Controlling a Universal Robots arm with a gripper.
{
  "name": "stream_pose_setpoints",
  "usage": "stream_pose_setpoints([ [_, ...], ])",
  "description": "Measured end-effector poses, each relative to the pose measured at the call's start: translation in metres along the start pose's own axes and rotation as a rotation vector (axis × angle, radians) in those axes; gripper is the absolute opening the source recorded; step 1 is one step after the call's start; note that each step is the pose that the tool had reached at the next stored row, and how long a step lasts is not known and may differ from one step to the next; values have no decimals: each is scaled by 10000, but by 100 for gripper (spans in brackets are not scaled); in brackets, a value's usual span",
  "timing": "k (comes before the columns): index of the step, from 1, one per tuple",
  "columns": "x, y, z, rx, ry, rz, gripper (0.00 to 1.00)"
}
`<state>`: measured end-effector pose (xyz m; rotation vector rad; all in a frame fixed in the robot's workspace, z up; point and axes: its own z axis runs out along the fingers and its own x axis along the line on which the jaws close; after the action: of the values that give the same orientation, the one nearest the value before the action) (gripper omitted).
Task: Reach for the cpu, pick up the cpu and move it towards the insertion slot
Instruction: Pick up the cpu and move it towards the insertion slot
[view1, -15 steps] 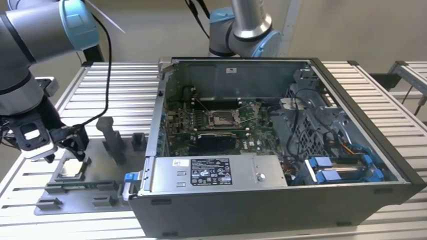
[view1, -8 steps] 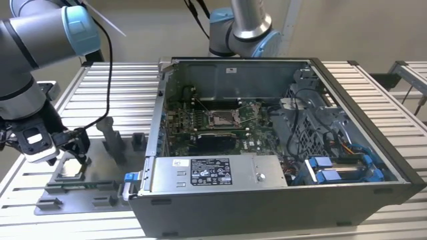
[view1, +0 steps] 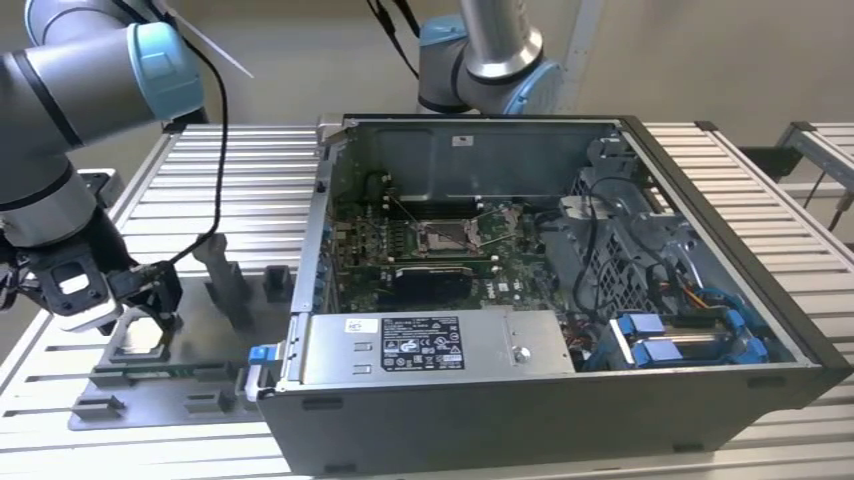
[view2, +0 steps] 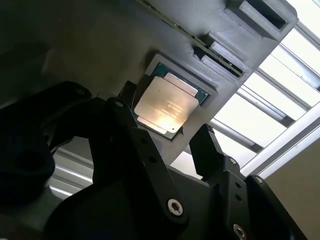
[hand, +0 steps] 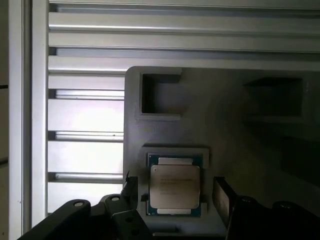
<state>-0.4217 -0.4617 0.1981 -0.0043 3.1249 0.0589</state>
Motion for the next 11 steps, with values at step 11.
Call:
stream_pose_setpoints([
  [11,6,-3,85,0,2,-22,100],
])
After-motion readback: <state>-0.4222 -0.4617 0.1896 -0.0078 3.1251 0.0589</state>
